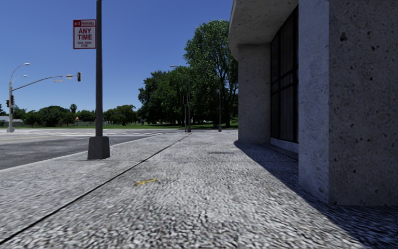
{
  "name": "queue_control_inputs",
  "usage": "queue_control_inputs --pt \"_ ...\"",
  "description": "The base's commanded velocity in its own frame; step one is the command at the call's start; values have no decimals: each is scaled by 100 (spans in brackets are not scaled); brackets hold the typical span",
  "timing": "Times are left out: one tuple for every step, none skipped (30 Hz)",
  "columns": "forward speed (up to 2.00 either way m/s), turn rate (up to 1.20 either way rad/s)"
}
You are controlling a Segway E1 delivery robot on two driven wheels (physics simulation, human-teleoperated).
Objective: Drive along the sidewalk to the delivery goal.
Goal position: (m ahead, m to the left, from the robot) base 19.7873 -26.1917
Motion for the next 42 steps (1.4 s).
queue_control_inputs --pt "200 0" --pt "200 0" --pt "200 0" --pt "200 0" --pt "200 0" --pt "200 0" --pt "200 0" --pt "200 0" --pt "200 0" --pt "200 0" --pt "200 0" --pt "200 0" --pt "200 0" --pt "200 0" --pt "200 0" --pt "200 0" --pt "200 0" --pt "200 0" --pt "200 0" --pt "200 0" --pt "200 0" --pt "200 0" --pt "200 0" --pt "200 0" --pt "200 0" --pt "200 0" --pt "200 0" --pt "200 0" --pt "200 0" --pt "200 0" --pt "200 0" --pt "200 0" --pt "200 0" --pt "200 0" --pt "200 0" --pt "200 0" --pt "200 0" --pt "200 0" --pt "200 0" --pt "200 0" --pt "200 0" --pt "200 0"
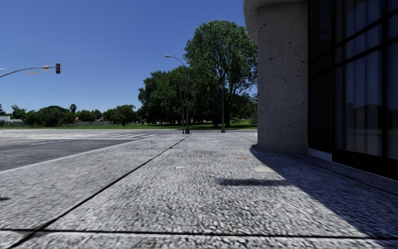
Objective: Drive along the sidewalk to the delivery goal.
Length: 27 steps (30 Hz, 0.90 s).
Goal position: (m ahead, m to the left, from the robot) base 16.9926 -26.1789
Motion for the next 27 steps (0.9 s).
queue_control_inputs --pt "200 0" --pt "200 0" --pt "200 0" --pt "200 0" --pt "200 0" --pt "200 0" --pt "200 0" --pt "200 0" --pt "200 0" --pt "200 0" --pt "200 0" --pt "200 0" --pt "200 0" --pt "200 0" --pt "200 0" --pt "200 0" --pt "200 0" --pt "200 0" --pt "200 0" --pt "200 0" --pt "200 0" --pt "200 0" --pt "200 0" --pt "200 0" --pt "200 0" --pt "200 0" --pt "200 0"
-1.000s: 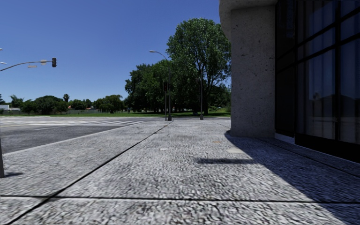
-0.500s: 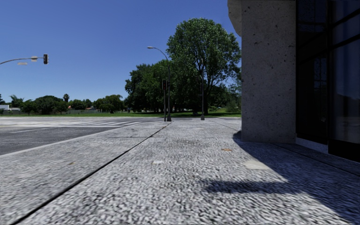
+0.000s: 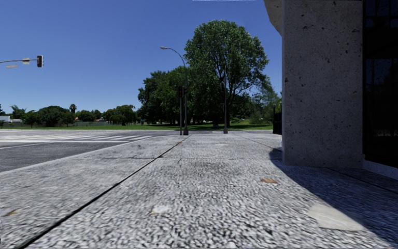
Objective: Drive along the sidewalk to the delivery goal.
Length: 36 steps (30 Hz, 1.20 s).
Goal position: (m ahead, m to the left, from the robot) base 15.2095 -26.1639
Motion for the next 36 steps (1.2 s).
queue_control_inputs --pt "200 0" --pt "200 0" --pt "200 0" --pt "200 0" --pt "200 0" --pt "200 0" --pt "200 0" --pt "200 0" --pt "200 0" --pt "200 0" --pt "200 0" --pt "200 0" --pt "200 0" --pt "200 0" --pt "200 0" --pt "200 0" --pt "200 0" --pt "200 0" --pt "200 0" --pt "200 0" --pt "200 0" --pt "200 0" --pt "200 0" --pt "200 0" --pt "200 0" --pt "200 0" --pt "200 0" --pt "200 0" --pt "200 0" --pt "200 0" --pt "200 0" --pt "200 0" --pt "200 0" --pt "200 0" --pt "200 0" --pt "200 0"
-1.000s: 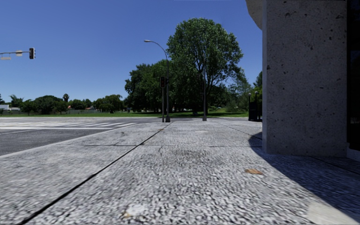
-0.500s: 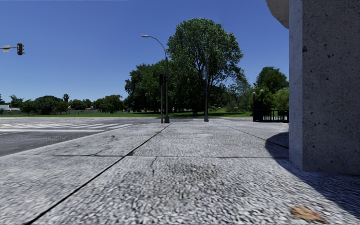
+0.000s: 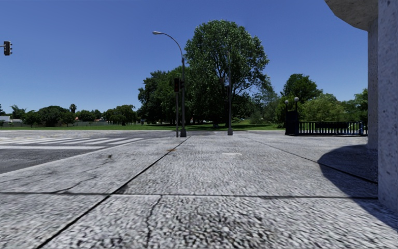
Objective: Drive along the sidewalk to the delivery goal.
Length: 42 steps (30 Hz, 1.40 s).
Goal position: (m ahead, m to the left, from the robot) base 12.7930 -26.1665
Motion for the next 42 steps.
queue_control_inputs --pt "200 0" --pt "200 0" --pt "200 0" --pt "200 0" --pt "200 0" --pt "200 0" --pt "200 0" --pt "200 -2" --pt "200 -26" --pt "200 -42" --pt "200 -42" --pt "200 -50" --pt "200 -52" --pt "200 -52" --pt "200 -53" --pt "200 -53" --pt "200 -53" --pt "200 -53" --pt "200 -53" --pt "200 -53" --pt "200 -53" --pt "200 -53" --pt "200 -53" --pt "200 -53" --pt "200 -53" --pt "200 -53" --pt "200 -53" --pt "200 -53" --pt "200 -53" --pt "200 -53" --pt "200 -53" --pt "200 -53" --pt "200 -53" --pt "200 -53" --pt "200 -53" --pt "200 -53" --pt "200 -51" --pt "200 -51" --pt "200 0" --pt "200 0" --pt "200 0" --pt "200 0"
